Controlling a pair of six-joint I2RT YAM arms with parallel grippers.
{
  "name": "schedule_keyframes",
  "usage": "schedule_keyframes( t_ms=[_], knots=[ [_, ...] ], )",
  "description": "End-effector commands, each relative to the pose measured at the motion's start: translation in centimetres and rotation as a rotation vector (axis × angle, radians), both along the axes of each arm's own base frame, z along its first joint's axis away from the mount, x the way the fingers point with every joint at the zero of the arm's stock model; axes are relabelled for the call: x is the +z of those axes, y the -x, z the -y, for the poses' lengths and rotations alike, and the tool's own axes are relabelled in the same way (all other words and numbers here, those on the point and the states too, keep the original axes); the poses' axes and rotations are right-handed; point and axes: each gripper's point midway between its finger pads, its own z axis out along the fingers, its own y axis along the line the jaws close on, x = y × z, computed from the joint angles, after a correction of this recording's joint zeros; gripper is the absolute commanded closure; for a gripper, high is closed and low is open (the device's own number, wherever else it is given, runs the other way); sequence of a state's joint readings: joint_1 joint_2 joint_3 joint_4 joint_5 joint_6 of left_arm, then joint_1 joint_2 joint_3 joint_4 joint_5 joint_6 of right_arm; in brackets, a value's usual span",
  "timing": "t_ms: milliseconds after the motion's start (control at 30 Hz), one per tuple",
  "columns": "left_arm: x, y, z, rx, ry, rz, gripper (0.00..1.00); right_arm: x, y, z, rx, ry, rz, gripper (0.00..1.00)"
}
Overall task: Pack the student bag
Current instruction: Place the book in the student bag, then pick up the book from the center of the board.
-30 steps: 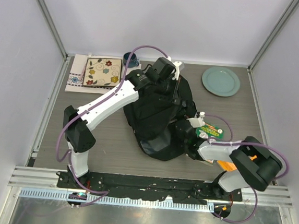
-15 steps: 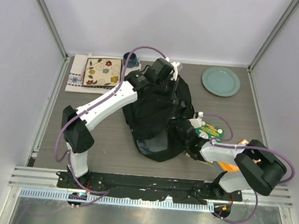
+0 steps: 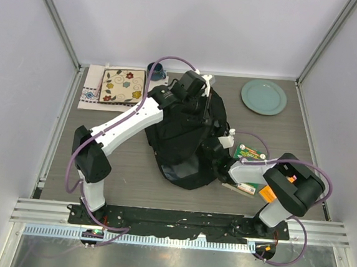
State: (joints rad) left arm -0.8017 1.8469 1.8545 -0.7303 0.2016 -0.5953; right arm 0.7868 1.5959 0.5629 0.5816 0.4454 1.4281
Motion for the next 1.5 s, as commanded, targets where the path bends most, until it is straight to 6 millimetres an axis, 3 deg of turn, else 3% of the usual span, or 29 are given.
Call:
schedule_keyframes(
  t_ms=[0, 33, 67, 133, 200, 267, 300, 333, 400, 467, 500, 533, 567, 667, 800, 967, 1100, 1233, 1300, 1333, 1400, 1467],
  knots=[
    [3.4, -0.5, -1.3, 0.037, 0.042, 0.092, 1.0, 1.7, 1.5, 0.8, 0.062, 0.048, 0.017, 0.42],
    [3.2, -0.6, -1.6, 0.047, 0.03, 0.092, 1.0, 0.8, 2.3, 1.7, 0.067, 0.081, -0.009, 0.39],
    [2.9, -0.9, -1.9, 0.063, 0.018, 0.095, 1.0, 2.4, 2.7, 2.1, 0.07, 0.068, 0.014, 0.36],
    [2.2, -1.3, -2.3, 0.078, 0.003, 0.09, 1.0, 2.5, 3.7, 3.5, 0.081, 0.148, 0.007, 0.32],
    [1.6, -1.5, -2.6, 0.085, -0.009, 0.084, 1.0, 5.4, 4.6, 4.5, 0.095, 0.155, 0.062, 0.31],
    [1.3, -1.6, -2.8, 0.089, -0.016, 0.085, 1.0, 6.1, 5.4, 6.1, 0.09, 0.212, 0.081, 0.29],
    [1.1, -1.8, -2.9, 0.095, -0.022, 0.087, 1.0, 8.3, 5.9, 7.2, 0.069, 0.199, 0.126, 0.28],
    [1.0, -1.8, -3.0, 0.097, -0.029, 0.088, 1.0, 7.2, 6.8, 8.8, 0.057, 0.277, 0.071, 0.25],
    [0.9, -1.6, -3.1, 0.087, -0.033, 0.083, 1.0, 8.6, 7.5, 11.6, -0.016, 0.322, 0.086, 0.22],
    [0.4, -1.0, -2.7, 0.054, -0.019, 0.066, 1.0, 7.7, 8.7, 14.8, -0.078, 0.42, 0.038, 0.21],
    [0.4, -0.7, -2.3, 0.031, 0.0, 0.059, 0.94, 7.6, 9.1, 15.6, -0.089, 0.443, 0.033, 0.17],
    [0.7, 0.1, -1.2, -0.021, 0.053, 0.037, 0.72, 7.6, 9.9, 17.2, -0.113, 0.477, 0.017, 0.16],
    [0.4, 0.6, -0.8, -0.043, 0.072, 0.02, 0.63, 7.4, 10.1, 18.1, -0.135, 0.501, 0.003, 0.16],
    [1.2, 2.3, 1.1, -0.111, 0.119, 0.025, 0.54, 7.3, 10.9, 21.1, -0.204, 0.585, -0.042, 0.13],
    [1.8, 2.8, 1.4, -0.097, 0.096, 0.049, 0.46, 8.1, 10.6, 21.3, -0.161, 0.638, -0.055, 0.13],
    [2.8, 2.7, 1.6, -0.08, 0.113, 0.07, 0.39, 8.1, 10.6, 23.3, -0.212, 0.71, -0.116, 0.1],
    [2.3, 4.3, 1.1, -0.095, 0.053, 0.078, 0.38, 7.9, 10.8, 22.3, -0.122, 0.685, -0.112, 0.1],
    [1.1, 8.9, 1.4, -0.19, -0.016, 0.085, 0.37, 6.0, 11.5, 19.8, -0.024, 0.573, -0.143, 0.11],
    [0.1, 12.0, 1.3, -0.232, -0.038, 0.056, 0.38, 4.2, 12.1, 18.6, 0.03, 0.521, -0.17, 0.17],
    [-1.4, 13.2, 0.8, -0.245, -0.064, 0.028, 0.38, 4.3, 11.7, 17.8, 0.038, 0.477, -0.147, 0.19],
    [-1.5, 15.4, 0.4, -0.259, -0.061, 0.015, 0.4, 3.1, 11.9, 16.5, 0.09, 0.436, -0.158, 0.25],
    [-2.7, 16.3, -0.7, -0.218, -0.089, 0.0, 0.41, 2.8, 11.4, 15.5, 0.104, 0.406, -0.169, 0.27]
  ],
)
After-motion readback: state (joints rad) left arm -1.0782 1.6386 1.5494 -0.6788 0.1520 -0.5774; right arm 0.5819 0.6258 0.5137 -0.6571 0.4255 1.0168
